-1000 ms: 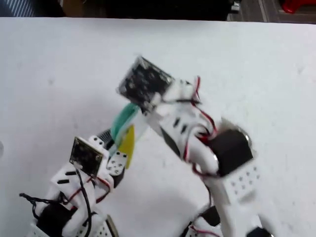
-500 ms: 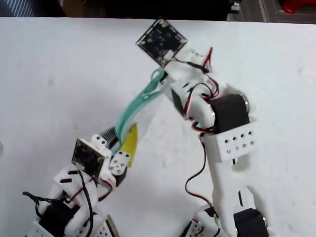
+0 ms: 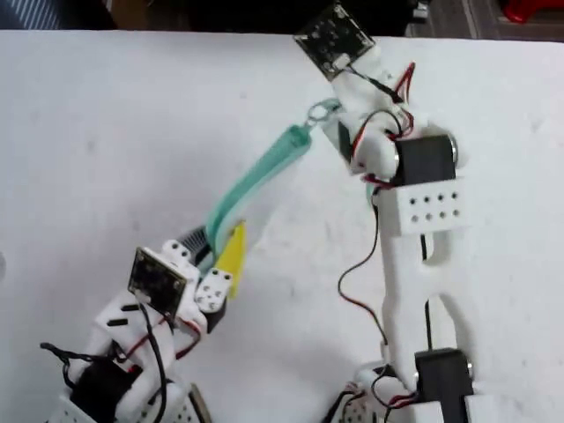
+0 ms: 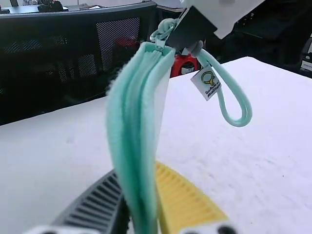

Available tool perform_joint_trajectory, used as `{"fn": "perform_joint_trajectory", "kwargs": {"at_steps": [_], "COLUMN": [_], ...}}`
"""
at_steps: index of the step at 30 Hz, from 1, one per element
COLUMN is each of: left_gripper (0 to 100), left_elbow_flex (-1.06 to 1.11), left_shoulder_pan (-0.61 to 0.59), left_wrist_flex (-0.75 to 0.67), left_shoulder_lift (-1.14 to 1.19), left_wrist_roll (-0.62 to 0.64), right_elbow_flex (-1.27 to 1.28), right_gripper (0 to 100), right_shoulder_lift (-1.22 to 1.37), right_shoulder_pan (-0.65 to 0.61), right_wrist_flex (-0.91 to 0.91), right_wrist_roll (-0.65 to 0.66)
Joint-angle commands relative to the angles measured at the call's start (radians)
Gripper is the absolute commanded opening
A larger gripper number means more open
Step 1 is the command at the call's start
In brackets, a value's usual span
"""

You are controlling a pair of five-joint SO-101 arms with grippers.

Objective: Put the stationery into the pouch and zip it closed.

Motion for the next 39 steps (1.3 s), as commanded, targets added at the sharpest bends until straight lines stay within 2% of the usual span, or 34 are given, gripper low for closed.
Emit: {"fn": "perform_joint_trajectory", "kwargs": {"at_steps": [1,9,19,22,24,27,31,34,39], "left_gripper": [2,2,2,2,2,2,2,2,2], "left_elbow_flex": [-0.008,-0.008,-0.009,0.003,0.028,0.054,0.061,0.061,0.058], "left_shoulder_pan": [-0.005,-0.005,-0.005,-0.013,-0.016,-0.047,-0.073,-0.073,-0.117], "left_wrist_flex": [-0.002,-0.002,-0.006,-0.043,-0.08,-0.129,-0.147,-0.147,-0.203], "left_shoulder_lift": [-0.007,-0.007,-0.007,-0.007,-0.007,-0.007,-0.007,-0.007,-0.007], "left_wrist_roll": [-0.005,-0.003,-0.002,0.002,0.002,0.002,0.002,-0.002,-0.006], "right_elbow_flex": [-0.061,-0.054,-0.061,-0.061,-0.055,-0.055,-0.055,-0.055,-0.054], "right_gripper": [1.7,1.7,1.7,3.8,12.5,32.7,56.6,67.6,77.3], "right_shoulder_lift": [0.002,0.019,0.099,0.091,0.067,0.021,-0.053,-0.124,-0.274], "right_shoulder_pan": [0.074,0.079,0.108,0.076,0.048,0.022,0.001,0.008,0.105], "right_wrist_flex": [-0.062,-0.137,-0.133,-0.064,0.027,0.154,0.351,0.452,0.45], "right_wrist_roll": [0.002,0.002,0.002,0.002,0.002,0.018,0.175,0.206,0.084]}}
